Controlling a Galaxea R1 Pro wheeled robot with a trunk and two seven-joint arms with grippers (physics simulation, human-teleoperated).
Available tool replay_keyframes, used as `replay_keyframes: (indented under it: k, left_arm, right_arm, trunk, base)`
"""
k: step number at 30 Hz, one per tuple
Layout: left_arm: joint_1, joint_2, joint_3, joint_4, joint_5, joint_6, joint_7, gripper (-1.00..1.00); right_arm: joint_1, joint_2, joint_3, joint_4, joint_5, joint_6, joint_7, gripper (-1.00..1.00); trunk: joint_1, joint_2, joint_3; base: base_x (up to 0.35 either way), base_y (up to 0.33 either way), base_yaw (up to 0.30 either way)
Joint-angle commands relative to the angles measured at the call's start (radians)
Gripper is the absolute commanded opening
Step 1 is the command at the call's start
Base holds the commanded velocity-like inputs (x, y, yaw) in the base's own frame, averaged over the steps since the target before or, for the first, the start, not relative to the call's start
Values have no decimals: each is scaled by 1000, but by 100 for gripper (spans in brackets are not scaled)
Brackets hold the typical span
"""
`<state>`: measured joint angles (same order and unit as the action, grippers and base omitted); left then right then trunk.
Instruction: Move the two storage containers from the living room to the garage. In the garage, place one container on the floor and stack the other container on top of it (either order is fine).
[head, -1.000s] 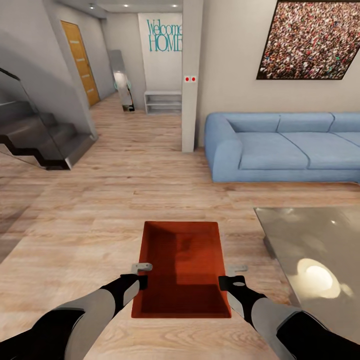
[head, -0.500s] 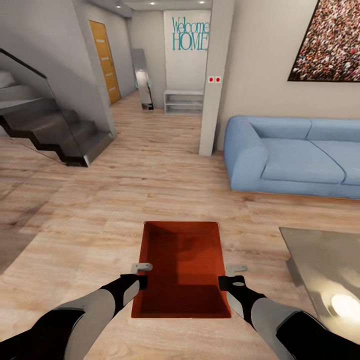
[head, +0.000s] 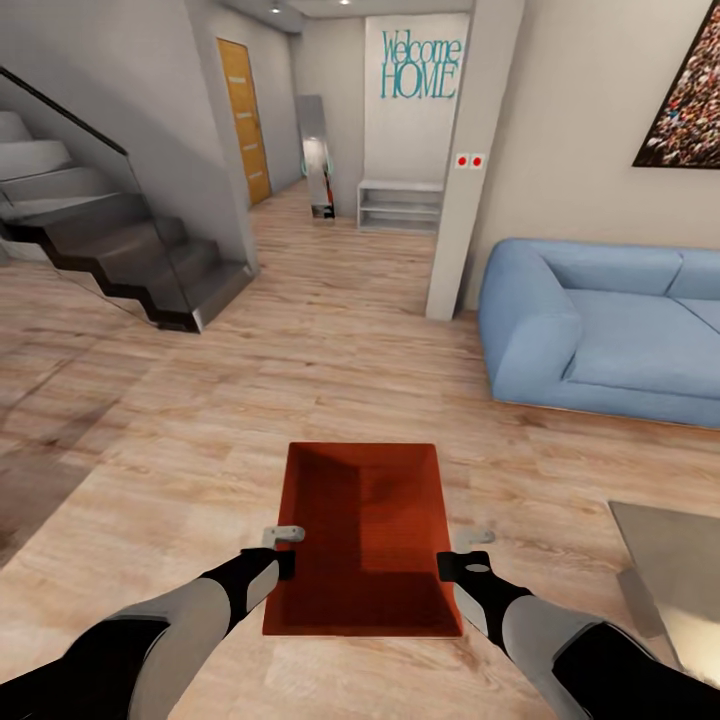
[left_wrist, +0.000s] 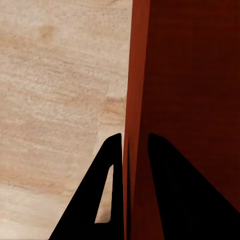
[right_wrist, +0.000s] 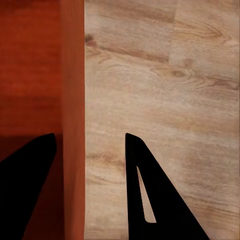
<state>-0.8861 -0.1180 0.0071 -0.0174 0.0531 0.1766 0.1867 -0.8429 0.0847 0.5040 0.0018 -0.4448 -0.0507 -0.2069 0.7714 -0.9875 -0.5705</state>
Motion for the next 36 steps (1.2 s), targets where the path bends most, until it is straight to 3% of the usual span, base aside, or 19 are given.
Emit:
replay_keyframes:
  k: [1,36]
  left_arm:
    - [0,0,-15,-1,1,6,7,-100]
    - [0,0,-15,-2,1,6,7,-100]
  right_arm:
    - [-1,0,7,1,-11,-5,-5,-100]
    - [-1,-1,7,1,-11,-5,-5,-100]
  trunk:
    - [1,-1,-1]
    - [1,-1,-1]
  base:
    - [322,0,2]
    - [322,0,0]
